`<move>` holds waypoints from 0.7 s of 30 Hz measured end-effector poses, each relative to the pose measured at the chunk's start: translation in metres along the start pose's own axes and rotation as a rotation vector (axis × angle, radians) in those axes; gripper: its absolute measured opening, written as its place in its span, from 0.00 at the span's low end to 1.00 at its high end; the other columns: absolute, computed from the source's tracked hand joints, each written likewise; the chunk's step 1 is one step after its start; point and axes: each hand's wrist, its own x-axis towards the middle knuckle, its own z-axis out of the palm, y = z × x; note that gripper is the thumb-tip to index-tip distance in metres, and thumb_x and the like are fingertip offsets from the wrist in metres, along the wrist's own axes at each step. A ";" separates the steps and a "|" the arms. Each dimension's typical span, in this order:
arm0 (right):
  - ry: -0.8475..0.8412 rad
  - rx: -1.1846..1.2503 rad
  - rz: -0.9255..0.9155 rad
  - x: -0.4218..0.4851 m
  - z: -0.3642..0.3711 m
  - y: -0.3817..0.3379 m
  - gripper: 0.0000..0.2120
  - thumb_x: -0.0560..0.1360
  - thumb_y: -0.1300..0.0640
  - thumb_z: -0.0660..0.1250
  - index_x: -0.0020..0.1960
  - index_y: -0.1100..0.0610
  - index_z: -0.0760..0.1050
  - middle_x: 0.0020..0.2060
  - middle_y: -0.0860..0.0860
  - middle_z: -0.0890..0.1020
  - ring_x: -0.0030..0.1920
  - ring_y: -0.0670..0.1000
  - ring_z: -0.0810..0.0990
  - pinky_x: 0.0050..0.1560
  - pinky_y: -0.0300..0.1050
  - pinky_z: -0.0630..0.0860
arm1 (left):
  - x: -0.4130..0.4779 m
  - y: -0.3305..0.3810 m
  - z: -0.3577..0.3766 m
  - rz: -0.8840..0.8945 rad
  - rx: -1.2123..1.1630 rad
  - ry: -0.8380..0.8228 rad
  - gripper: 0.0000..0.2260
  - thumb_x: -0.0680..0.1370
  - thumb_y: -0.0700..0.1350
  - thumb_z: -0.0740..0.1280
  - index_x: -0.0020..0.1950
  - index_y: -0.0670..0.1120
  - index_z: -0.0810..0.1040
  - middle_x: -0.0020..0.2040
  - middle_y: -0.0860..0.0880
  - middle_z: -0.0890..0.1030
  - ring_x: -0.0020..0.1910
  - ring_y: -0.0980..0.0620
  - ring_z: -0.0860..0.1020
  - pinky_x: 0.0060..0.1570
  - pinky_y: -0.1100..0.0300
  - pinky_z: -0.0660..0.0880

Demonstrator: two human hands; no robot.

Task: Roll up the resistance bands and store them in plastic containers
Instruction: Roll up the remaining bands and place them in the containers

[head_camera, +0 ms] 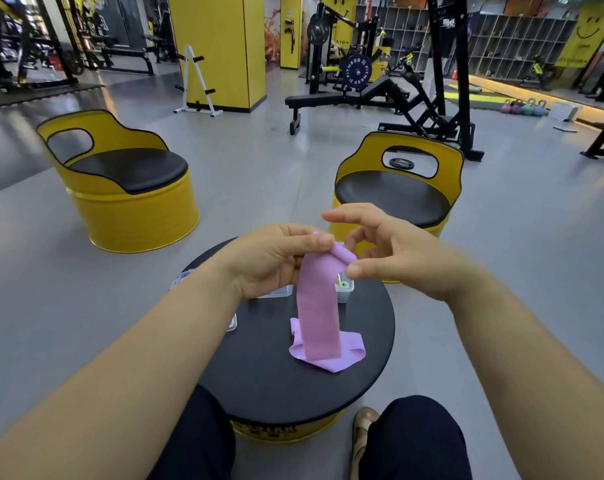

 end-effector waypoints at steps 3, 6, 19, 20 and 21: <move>-0.198 -0.088 0.000 0.003 -0.004 -0.008 0.28 0.62 0.49 0.76 0.60 0.40 0.72 0.63 0.36 0.67 0.55 0.47 0.74 0.55 0.41 0.76 | 0.001 0.000 -0.002 -0.046 -0.047 -0.106 0.13 0.60 0.48 0.76 0.41 0.42 0.85 0.39 0.47 0.84 0.39 0.52 0.82 0.39 0.61 0.78; -0.281 -0.107 0.011 0.004 -0.005 -0.013 0.30 0.59 0.48 0.75 0.60 0.44 0.74 0.63 0.36 0.68 0.61 0.48 0.73 0.55 0.43 0.76 | 0.000 -0.001 -0.002 -0.066 -0.081 -0.193 0.14 0.59 0.48 0.78 0.41 0.42 0.85 0.40 0.47 0.84 0.40 0.52 0.83 0.41 0.61 0.79; -0.134 0.035 -0.055 -0.001 0.003 -0.002 0.28 0.62 0.55 0.75 0.60 0.51 0.75 0.58 0.47 0.77 0.57 0.57 0.75 0.57 0.59 0.75 | -0.001 -0.017 0.003 0.030 -0.190 -0.088 0.18 0.56 0.55 0.80 0.38 0.44 0.84 0.39 0.50 0.83 0.41 0.55 0.81 0.44 0.64 0.77; -0.126 0.056 -0.060 -0.001 0.004 0.000 0.28 0.62 0.55 0.75 0.61 0.52 0.75 0.58 0.49 0.77 0.57 0.58 0.74 0.57 0.60 0.75 | -0.001 -0.018 0.004 0.033 -0.206 -0.094 0.18 0.56 0.55 0.80 0.38 0.44 0.84 0.39 0.50 0.83 0.40 0.55 0.81 0.44 0.64 0.77; -0.126 0.075 -0.063 -0.001 0.005 0.001 0.28 0.62 0.55 0.75 0.61 0.52 0.75 0.58 0.50 0.77 0.58 0.59 0.74 0.58 0.61 0.75 | -0.001 -0.019 0.005 0.034 -0.221 -0.098 0.18 0.56 0.55 0.81 0.38 0.45 0.84 0.38 0.49 0.82 0.40 0.54 0.81 0.43 0.63 0.77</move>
